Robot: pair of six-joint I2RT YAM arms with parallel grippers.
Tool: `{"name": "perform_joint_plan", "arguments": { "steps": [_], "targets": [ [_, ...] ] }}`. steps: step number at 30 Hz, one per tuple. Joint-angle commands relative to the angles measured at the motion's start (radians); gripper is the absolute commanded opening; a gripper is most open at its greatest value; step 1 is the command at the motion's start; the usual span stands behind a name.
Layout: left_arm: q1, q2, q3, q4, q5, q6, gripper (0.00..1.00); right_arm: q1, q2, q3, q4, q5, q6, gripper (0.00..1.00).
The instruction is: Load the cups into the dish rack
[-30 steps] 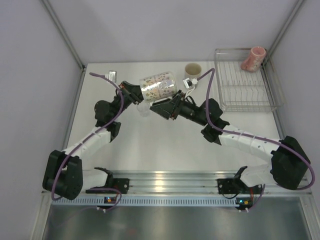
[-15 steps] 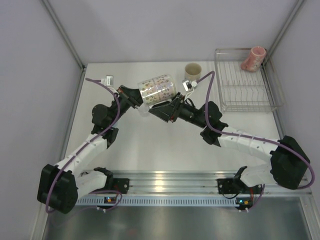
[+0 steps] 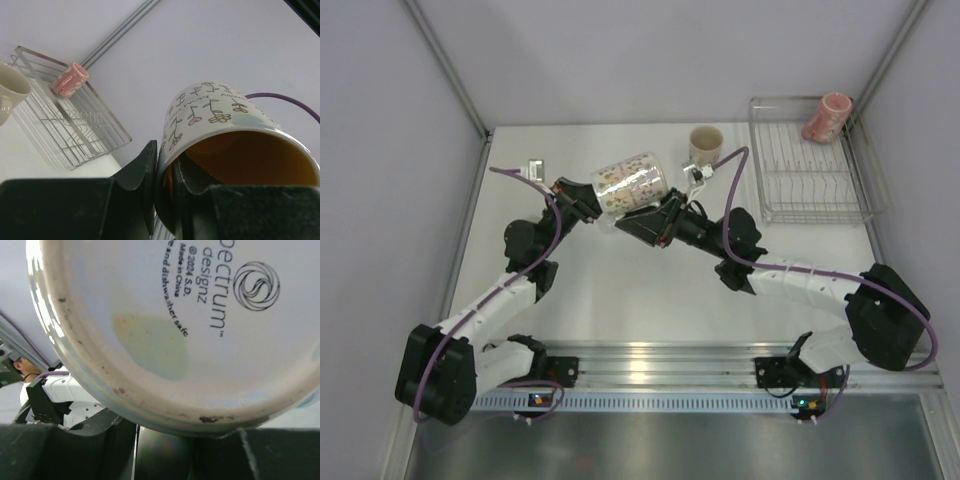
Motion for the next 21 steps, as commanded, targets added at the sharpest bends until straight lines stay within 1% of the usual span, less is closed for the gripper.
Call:
{"name": "perform_joint_plan", "arguments": {
  "steps": [1,2,3,7,13,14,16,17,19,20,21],
  "targets": [
    [-0.017,0.000,-0.028,0.128,0.092,0.024,0.00,0.010,-0.036,0.028,0.179,0.053,-0.042,0.11],
    [-0.017,0.000,-0.037,0.139,0.092,0.025,0.00,0.010,-0.045,0.022,0.179,0.061,-0.042,0.02],
    [-0.019,0.000,-0.044,0.148,0.097,0.027,0.00,0.009,-0.050,0.014,0.179,0.075,-0.042,0.00],
    [-0.017,0.003,-0.051,0.154,0.127,0.039,0.00,0.012,-0.062,0.008,0.171,0.077,-0.044,0.00],
    [-0.017,-0.023,-0.066,0.134,0.134,0.087,0.00,0.003,-0.062,-0.038,0.206,0.098,-0.019,0.00],
    [-0.019,-0.035,-0.075,0.131,0.129,0.102,0.00,0.000,-0.058,-0.040,0.216,0.086,-0.002,0.03],
    [-0.017,-0.045,-0.089,0.136,0.112,0.126,0.00,-0.019,-0.047,-0.035,0.214,0.069,0.051,0.14],
    [-0.019,-0.055,-0.101,0.137,0.106,0.134,0.00,-0.023,-0.045,-0.034,0.220,0.057,0.064,0.21],
    [-0.019,-0.060,-0.110,0.136,0.094,0.145,0.00,-0.030,-0.044,-0.040,0.237,0.053,0.079,0.30],
    [-0.017,-0.062,-0.115,0.139,0.078,0.147,0.00,-0.030,-0.042,-0.041,0.240,0.057,0.082,0.37],
    [-0.017,-0.060,-0.120,0.143,0.072,0.147,0.00,-0.030,-0.045,-0.044,0.242,0.057,0.087,0.38]
  ]
}}
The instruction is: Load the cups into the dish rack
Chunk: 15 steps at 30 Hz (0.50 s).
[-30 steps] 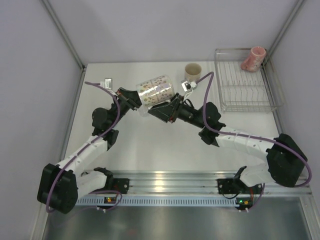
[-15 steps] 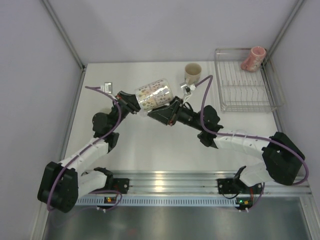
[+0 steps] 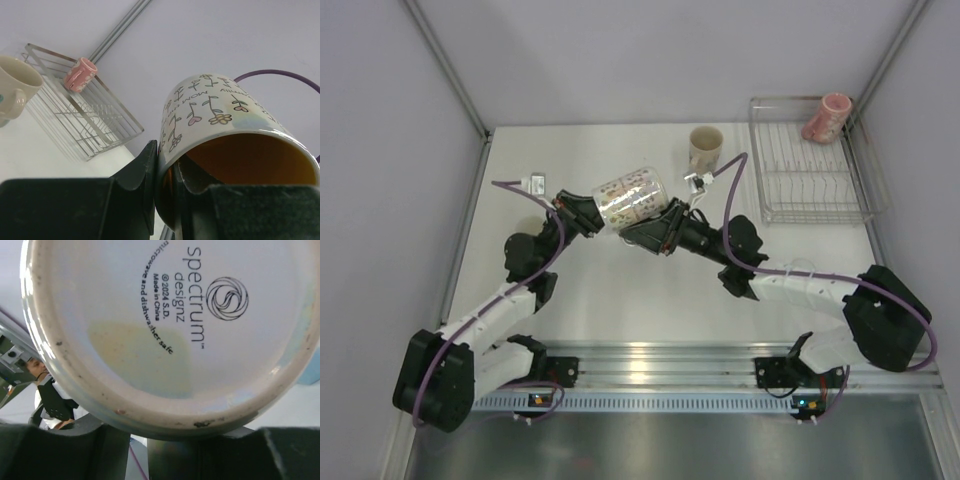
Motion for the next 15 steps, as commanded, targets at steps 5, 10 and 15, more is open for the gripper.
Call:
{"name": "perform_joint_plan", "arguments": {
  "steps": [5,10,15],
  "targets": [
    [-0.011,0.002,-0.025,0.105,0.032,0.053,0.00,-0.029,-0.033,0.020,0.236,0.067,0.027,0.46],
    [-0.011,0.028,-0.031,0.119,0.025,0.037,0.00,-0.028,-0.014,0.036,0.210,0.052,0.017,0.39],
    [-0.011,0.048,-0.022,0.120,0.045,0.030,0.00,-0.029,0.025,0.031,0.253,0.039,0.032,0.18]
  ]
}}
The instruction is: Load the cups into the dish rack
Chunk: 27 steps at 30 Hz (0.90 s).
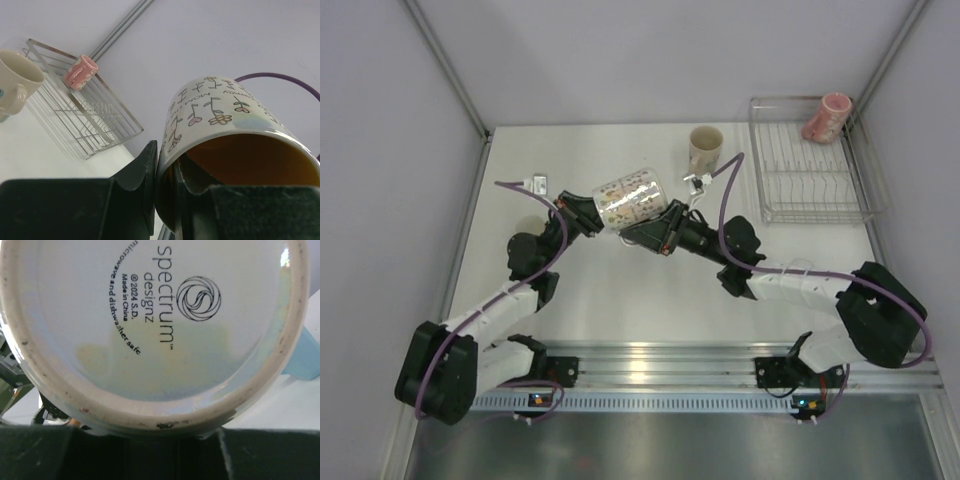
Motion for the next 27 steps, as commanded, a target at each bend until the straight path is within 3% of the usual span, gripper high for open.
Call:
{"name": "perform_joint_plan", "arguments": {
  "steps": [1,2,5,7,8,11,23,26,27],
  "targets": [
    [-0.010,0.016,-0.004,0.077,0.064,0.040,0.00,-0.019,0.006,0.044,0.242,0.045,0.015,0.11],
    [-0.012,0.022,-0.007,0.077,0.065,0.045,0.00,-0.020,0.011,0.042,0.256,0.037,0.022,0.00],
    [-0.010,0.025,-0.019,0.077,0.065,0.056,0.00,-0.029,0.013,0.033,0.282,0.031,0.035,0.00],
    [-0.010,0.029,-0.022,0.075,0.068,0.062,0.15,-0.040,0.002,0.022,0.281,0.035,0.032,0.00],
    [-0.012,0.029,-0.025,0.075,0.065,0.065,0.28,-0.045,-0.003,0.012,0.284,0.041,0.032,0.00],
    [-0.010,0.017,-0.025,0.049,0.059,0.079,0.44,-0.068,-0.023,-0.011,0.287,0.055,0.027,0.00],
    [-0.010,-0.067,0.007,-0.149,0.026,0.177,0.68,-0.245,-0.116,-0.064,0.256,-0.006,0.038,0.00],
    [-0.010,-0.098,0.022,-0.203,0.009,0.206,0.74,-0.353,-0.159,-0.030,0.100,-0.067,-0.046,0.00],
    [-0.010,-0.109,0.027,-0.232,0.007,0.212,0.76,-0.412,-0.180,-0.013,-0.025,-0.086,-0.132,0.00]
  ]
}}
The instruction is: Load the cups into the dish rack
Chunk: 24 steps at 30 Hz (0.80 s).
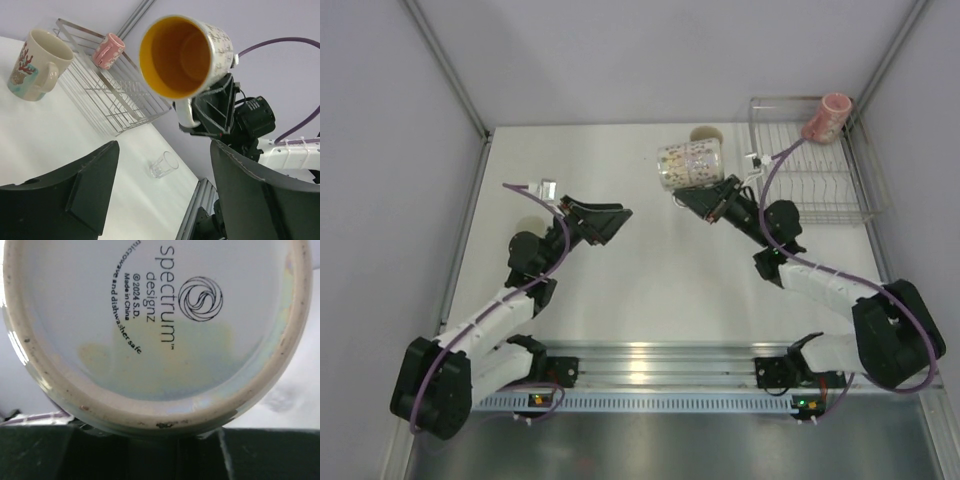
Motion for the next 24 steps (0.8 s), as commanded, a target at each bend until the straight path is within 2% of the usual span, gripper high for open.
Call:
{"name": "perform_joint_plan", "arguments": {
  "steps": [1,2,3,4,5,8,13,17,20,24],
  "targets": [
    [-0.004,-0.057,0.049,-0.071,-0.018,0.076,0.80,-0.143,-0.113,0.106,-0.104,-0.074,-0.207,0.00],
    [-0.004,-0.065,0.071,-0.101,-0.020,0.086,0.95,-0.174,-0.123,0.172,-0.217,-0.097,-0.273,0.00],
    [-0.004,-0.083,0.082,-0.163,-0.020,0.096,0.98,-0.240,-0.126,0.210,-0.314,-0.097,-0.390,0.00],
    [-0.004,-0.089,0.092,-0.187,-0.015,0.115,0.98,-0.274,-0.117,0.247,-0.464,-0.102,-0.431,0.00],
    [-0.004,-0.099,0.108,-0.211,-0.003,0.125,0.98,-0.311,-0.106,0.319,-0.511,-0.139,-0.457,0.00],
    [-0.004,-0.128,0.128,-0.280,0.001,0.153,0.98,-0.452,-0.054,0.419,-0.567,-0.224,-0.487,0.00],
    [-0.004,-0.189,0.143,-0.361,-0.006,0.193,0.98,-0.610,0.089,0.626,-0.654,-0.228,-0.536,0.00],
    [-0.006,-0.229,0.145,-0.411,0.008,0.215,0.98,-0.665,0.222,0.792,-0.758,-0.229,-0.620,0.00],
    [-0.004,-0.261,0.117,-0.411,0.021,0.193,0.98,-0.702,0.331,0.887,-0.835,-0.211,-0.765,0.00],
    [-0.004,-0.283,0.092,-0.411,0.026,0.181,0.98,-0.749,0.423,0.995,-0.967,-0.197,-0.881,0.00]
  ]
}}
